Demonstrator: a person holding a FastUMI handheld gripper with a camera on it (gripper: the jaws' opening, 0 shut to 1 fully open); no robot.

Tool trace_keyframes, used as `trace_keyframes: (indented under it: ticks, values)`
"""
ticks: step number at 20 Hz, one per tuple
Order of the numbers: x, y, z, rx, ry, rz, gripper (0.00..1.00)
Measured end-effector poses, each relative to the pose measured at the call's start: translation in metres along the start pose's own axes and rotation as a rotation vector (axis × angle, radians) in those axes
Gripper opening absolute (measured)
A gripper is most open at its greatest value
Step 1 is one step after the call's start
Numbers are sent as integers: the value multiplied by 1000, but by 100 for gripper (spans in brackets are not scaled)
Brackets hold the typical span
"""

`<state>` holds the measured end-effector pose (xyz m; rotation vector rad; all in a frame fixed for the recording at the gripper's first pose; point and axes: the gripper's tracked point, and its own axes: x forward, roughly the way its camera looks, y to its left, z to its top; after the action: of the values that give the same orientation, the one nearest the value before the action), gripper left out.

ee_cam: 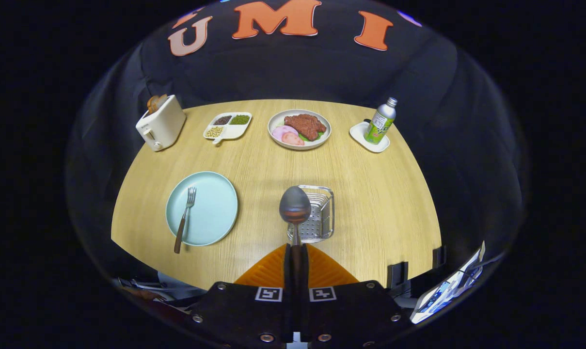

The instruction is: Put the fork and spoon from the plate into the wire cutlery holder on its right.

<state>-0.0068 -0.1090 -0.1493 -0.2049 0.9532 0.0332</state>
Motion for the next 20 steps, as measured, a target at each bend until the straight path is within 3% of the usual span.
trace_keyframes:
  ticks: [12,18,20]
  values:
    - [50,-14,0,-41,355,28,6]
    - [79,-16,-4,-50,443,15,6]
    - [86,-15,5,-43,418,15,8]
